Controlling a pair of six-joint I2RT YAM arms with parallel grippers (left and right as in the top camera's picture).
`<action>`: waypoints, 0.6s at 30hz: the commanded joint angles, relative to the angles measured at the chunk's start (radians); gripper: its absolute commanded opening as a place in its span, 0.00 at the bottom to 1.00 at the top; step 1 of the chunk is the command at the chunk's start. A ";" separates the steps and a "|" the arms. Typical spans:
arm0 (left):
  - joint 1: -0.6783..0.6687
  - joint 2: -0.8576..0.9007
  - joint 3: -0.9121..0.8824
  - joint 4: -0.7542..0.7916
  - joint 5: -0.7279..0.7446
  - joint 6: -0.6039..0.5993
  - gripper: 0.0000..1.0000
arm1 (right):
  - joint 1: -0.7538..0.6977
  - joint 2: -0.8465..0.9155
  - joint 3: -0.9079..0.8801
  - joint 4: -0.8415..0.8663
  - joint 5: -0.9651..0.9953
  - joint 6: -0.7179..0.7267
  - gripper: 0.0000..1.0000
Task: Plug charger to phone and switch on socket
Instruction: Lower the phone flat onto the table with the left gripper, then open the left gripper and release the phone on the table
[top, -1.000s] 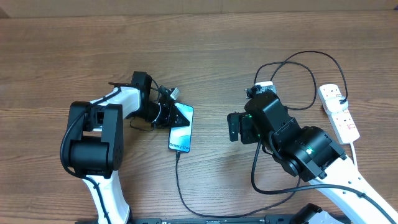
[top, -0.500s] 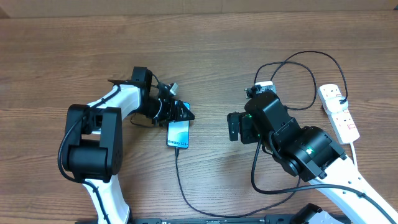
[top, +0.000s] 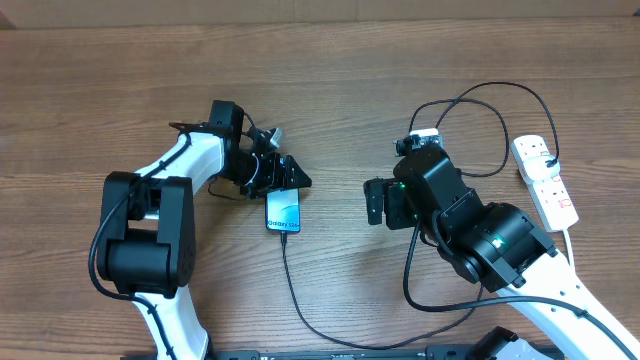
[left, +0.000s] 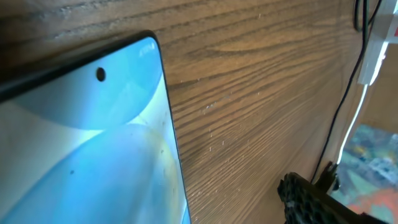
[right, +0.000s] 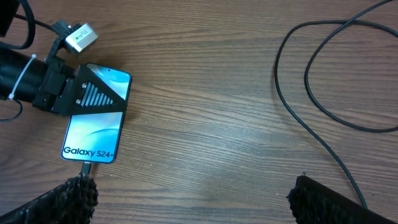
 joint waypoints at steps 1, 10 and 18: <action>-0.002 0.092 -0.056 -0.013 -0.327 0.085 0.75 | -0.003 0.002 0.023 0.006 0.002 0.006 1.00; -0.006 0.092 -0.056 -0.009 -0.377 0.044 0.79 | -0.003 0.007 0.023 0.006 0.002 0.006 1.00; -0.006 0.092 -0.056 -0.013 -0.428 -0.246 0.81 | -0.003 0.007 0.023 0.006 0.002 0.005 1.00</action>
